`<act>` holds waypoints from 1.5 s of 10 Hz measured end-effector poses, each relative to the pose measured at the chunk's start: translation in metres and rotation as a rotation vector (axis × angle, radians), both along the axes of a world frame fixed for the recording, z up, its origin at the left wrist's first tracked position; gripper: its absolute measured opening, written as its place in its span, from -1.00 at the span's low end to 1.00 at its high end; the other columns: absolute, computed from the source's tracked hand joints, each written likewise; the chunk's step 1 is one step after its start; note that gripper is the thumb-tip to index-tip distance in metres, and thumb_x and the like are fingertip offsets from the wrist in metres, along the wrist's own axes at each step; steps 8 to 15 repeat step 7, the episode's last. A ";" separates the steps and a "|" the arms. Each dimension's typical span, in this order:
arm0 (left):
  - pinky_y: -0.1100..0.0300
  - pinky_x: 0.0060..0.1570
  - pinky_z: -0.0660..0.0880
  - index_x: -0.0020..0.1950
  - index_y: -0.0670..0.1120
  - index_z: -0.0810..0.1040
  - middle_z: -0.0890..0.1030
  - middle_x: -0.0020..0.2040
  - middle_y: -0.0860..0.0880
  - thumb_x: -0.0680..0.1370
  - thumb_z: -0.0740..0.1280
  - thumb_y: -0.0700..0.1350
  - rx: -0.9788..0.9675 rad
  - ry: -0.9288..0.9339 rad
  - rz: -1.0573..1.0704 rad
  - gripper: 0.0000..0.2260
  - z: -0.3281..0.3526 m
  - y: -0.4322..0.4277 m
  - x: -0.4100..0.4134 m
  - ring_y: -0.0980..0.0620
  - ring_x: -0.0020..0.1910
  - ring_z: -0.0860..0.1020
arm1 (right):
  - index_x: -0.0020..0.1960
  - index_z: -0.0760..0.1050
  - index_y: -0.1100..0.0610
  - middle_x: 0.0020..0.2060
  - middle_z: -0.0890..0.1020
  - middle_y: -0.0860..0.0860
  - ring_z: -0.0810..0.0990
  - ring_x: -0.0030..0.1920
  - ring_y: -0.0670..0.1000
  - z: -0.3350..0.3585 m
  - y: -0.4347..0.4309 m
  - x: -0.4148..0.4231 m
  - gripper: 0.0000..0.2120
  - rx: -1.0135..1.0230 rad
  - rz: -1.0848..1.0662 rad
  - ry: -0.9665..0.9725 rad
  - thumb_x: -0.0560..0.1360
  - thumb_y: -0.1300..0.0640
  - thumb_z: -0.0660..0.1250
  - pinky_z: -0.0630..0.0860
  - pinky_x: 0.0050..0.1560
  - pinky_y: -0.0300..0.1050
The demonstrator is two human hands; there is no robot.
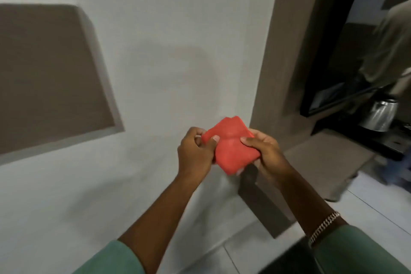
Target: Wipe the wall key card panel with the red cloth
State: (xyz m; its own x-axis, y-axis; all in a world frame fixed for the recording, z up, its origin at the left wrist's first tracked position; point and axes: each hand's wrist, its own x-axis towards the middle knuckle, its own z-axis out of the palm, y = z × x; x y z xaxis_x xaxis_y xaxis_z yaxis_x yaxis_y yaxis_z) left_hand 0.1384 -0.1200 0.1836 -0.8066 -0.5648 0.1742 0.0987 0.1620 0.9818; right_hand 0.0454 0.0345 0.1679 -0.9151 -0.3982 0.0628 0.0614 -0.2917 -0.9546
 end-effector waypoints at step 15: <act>0.06 0.44 0.34 0.58 -0.16 0.16 0.33 0.54 -0.16 0.59 0.24 -0.30 0.610 -0.483 -0.342 -0.43 -0.202 0.113 -0.123 -0.09 0.48 0.38 | 0.41 0.39 0.21 0.33 0.55 0.22 0.51 0.33 0.24 -0.207 0.126 -0.096 -0.45 0.872 -0.676 -0.085 0.52 0.04 0.45 0.43 0.37 0.10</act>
